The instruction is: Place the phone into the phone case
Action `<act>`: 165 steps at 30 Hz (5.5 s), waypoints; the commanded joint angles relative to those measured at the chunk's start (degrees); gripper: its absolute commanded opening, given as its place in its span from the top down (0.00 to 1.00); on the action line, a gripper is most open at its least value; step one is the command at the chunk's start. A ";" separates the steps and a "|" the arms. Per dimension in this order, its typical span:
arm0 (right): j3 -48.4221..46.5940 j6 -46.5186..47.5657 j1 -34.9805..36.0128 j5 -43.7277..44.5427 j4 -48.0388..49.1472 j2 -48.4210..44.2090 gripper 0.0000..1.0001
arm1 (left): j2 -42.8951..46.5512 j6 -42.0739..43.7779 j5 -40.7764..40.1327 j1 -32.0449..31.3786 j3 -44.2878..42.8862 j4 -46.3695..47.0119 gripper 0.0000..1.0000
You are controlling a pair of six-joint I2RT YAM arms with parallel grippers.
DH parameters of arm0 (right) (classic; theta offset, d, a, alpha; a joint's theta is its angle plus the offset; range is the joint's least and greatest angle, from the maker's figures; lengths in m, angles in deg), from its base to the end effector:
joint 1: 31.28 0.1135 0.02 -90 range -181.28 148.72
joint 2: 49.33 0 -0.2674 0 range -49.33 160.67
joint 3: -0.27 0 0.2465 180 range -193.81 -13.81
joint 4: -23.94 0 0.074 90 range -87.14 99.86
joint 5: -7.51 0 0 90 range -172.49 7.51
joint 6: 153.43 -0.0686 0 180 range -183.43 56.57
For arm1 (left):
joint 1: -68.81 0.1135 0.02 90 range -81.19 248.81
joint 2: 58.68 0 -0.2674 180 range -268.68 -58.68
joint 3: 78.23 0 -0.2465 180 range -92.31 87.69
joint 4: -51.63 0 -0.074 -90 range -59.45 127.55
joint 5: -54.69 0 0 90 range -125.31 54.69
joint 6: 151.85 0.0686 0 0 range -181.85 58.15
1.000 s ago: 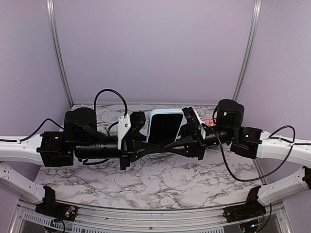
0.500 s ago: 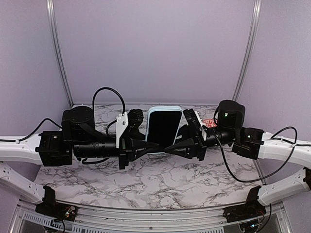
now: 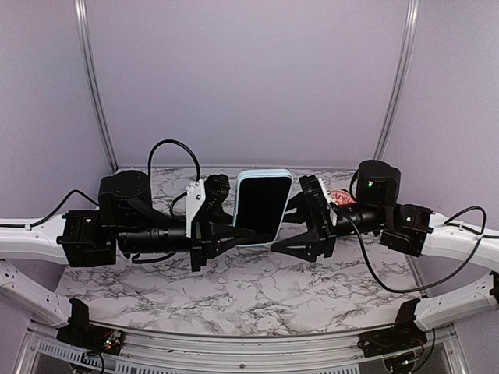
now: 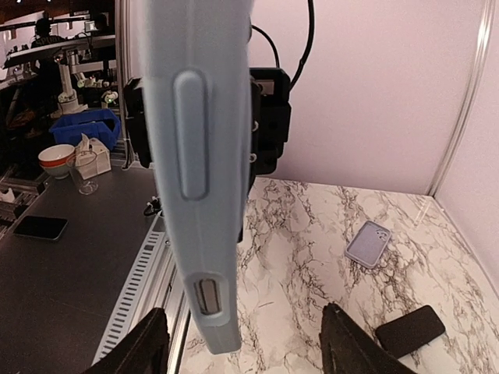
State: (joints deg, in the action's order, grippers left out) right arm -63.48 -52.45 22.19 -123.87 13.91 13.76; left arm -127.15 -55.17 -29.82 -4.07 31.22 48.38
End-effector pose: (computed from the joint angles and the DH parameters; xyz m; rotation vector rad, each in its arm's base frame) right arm 0.1238 0.2434 0.3344 -1.4082 1.1819 1.1546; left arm 0.0851 -0.2986 0.3683 1.1334 1.2383 -0.9646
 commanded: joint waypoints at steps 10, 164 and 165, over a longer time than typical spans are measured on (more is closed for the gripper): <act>-6.54 -6.27 0.14 -3.16 6.61 -0.78 0.52 | 0.22 0.30 1.35 -0.20 -0.16 5.54 1.00; -62.99 -25.71 -1.71 53.38 -28.39 71.04 0.01 | -26.56 -21.60 -24.83 46.39 7.77 -14.20 0.20; -64.67 -25.82 -1.42 53.98 -28.47 72.61 0.01 | -26.07 -21.35 -24.60 46.75 8.47 -12.97 0.23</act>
State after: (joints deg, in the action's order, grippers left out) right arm -121.69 -76.10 19.94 -73.27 -14.24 82.04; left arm -155.06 -79.32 -53.46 41.98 37.97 31.35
